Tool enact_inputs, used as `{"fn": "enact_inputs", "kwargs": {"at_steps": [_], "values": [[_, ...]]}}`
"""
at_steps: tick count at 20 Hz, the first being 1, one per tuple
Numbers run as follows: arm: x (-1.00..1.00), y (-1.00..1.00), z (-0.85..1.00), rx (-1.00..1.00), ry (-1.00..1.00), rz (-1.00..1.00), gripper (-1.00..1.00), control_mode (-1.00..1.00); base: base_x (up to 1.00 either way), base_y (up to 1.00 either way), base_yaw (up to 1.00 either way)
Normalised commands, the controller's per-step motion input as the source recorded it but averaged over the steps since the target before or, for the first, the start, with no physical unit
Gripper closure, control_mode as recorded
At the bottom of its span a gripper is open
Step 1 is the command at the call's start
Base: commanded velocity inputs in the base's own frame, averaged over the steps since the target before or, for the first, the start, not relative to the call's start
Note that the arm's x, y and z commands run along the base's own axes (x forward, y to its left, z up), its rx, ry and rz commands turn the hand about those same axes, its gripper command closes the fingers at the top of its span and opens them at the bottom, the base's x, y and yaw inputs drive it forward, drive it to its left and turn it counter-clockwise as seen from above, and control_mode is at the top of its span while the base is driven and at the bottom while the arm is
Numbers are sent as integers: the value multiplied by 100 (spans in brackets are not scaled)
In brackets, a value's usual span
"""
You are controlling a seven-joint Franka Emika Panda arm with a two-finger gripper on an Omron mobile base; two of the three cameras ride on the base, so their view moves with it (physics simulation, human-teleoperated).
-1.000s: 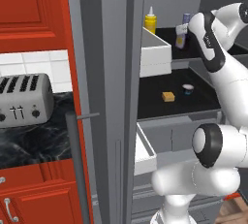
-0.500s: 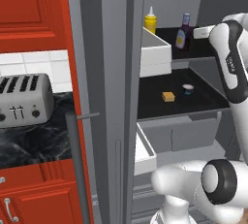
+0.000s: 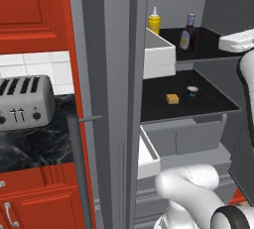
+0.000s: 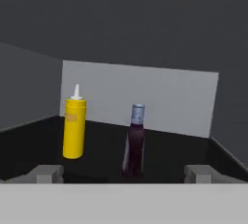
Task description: Place the mustard and condiment bottle from the counter to the top shelf of the fridge. If the existing items in the fridge are on the top shelf, move them to other shelves.
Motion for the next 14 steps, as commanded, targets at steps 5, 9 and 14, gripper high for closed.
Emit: {"fn": "enact_inputs", "kwargs": {"at_steps": [5,9,14], "values": [[-100,6,0,-11,-20,1,-100,-100,0,0,0],[-100,34,-2,-19,-5,14,-100,-100,0,0,0],[-100,50,-5,-23,-5,40,-100,-100,0,0,0]]}}
